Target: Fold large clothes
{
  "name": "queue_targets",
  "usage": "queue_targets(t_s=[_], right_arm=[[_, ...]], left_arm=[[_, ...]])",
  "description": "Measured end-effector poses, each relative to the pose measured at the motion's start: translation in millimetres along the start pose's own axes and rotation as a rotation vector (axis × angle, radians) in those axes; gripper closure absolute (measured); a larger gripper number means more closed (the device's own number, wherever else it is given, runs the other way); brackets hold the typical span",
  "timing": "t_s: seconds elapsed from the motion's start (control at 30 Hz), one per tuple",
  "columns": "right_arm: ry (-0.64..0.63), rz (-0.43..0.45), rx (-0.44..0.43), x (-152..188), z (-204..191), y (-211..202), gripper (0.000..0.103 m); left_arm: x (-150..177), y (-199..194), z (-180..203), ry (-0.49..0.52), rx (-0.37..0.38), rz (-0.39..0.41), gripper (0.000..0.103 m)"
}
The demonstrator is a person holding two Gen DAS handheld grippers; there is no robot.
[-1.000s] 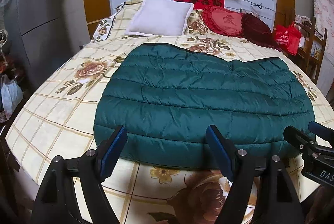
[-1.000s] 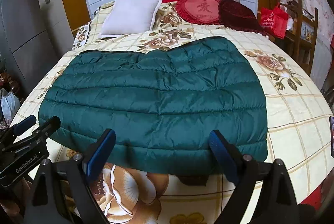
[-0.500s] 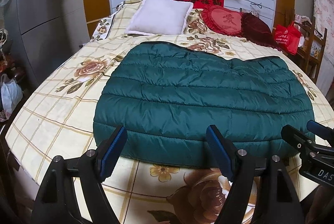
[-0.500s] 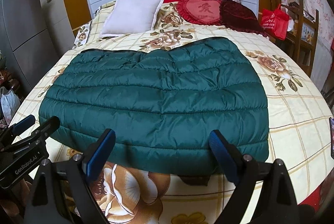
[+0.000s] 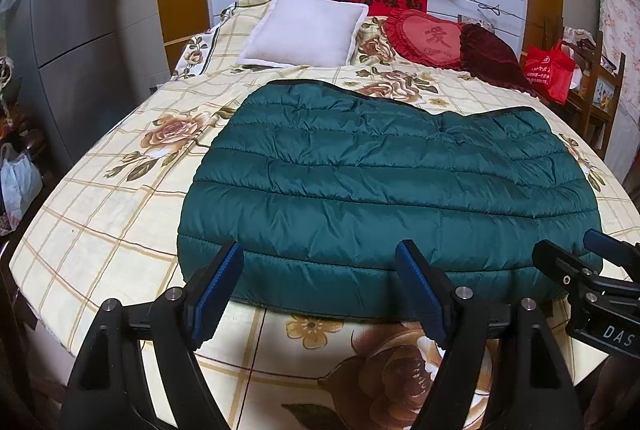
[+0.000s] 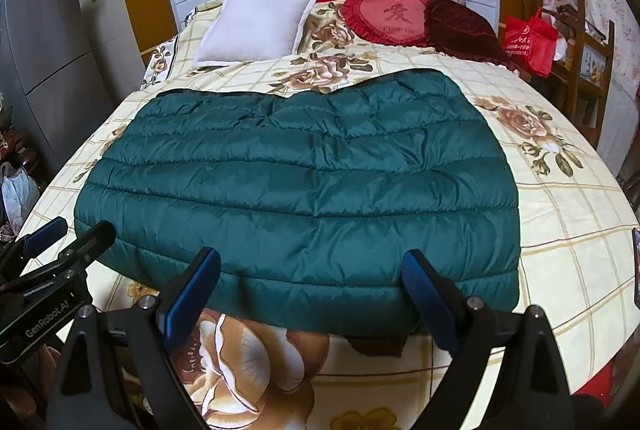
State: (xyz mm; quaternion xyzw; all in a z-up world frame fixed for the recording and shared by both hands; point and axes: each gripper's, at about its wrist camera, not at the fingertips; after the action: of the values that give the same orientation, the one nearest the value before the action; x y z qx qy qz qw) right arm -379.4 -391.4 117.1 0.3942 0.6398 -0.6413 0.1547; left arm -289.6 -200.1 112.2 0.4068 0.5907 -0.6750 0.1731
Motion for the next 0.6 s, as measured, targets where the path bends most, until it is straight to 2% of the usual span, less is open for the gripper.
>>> queue_targets(t_s=[0.6], right_arm=[[0.002, -0.015, -0.009, -1.4, 3.0, 7.8, 0.008]], left_arm=[[-0.5, 5.6, 0.6, 0.007, 0.004, -0.013, 0.019]])
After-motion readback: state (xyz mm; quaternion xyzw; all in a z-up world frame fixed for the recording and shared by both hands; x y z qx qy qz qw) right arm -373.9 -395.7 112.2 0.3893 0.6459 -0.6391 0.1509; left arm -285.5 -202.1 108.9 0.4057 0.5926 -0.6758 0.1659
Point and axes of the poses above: each gripper's, at about its wrist camera, not at the fingertips, and y roughly the way its jaws point, z to its right, x to its underside, and after that the axes turned 2 degrees about -x, right-handed
